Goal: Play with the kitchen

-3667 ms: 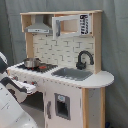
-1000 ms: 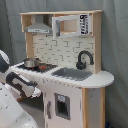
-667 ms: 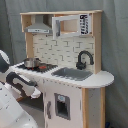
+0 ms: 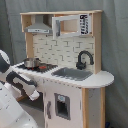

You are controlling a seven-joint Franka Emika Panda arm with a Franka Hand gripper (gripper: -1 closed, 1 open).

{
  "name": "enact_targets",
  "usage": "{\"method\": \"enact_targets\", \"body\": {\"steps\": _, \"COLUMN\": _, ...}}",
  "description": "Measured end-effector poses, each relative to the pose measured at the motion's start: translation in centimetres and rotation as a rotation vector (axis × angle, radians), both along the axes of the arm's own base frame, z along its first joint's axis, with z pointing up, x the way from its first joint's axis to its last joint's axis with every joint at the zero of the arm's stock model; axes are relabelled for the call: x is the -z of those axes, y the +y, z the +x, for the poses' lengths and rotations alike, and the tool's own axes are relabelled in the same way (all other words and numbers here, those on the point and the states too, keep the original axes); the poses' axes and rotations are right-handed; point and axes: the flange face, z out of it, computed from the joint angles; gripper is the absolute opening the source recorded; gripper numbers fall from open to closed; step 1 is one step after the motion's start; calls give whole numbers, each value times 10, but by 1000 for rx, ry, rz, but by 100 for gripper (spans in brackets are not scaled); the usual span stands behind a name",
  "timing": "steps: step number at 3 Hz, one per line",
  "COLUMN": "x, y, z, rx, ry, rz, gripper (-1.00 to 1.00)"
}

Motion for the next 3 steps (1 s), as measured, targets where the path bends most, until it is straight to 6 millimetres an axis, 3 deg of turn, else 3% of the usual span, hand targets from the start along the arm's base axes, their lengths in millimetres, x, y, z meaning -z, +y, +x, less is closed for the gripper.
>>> {"method": "enact_targets", "body": {"steps": 3, "x": -3, "y": 0, "z": 0, "rx": 35, "ry": 48, "rz": 315, "gripper": -100}}
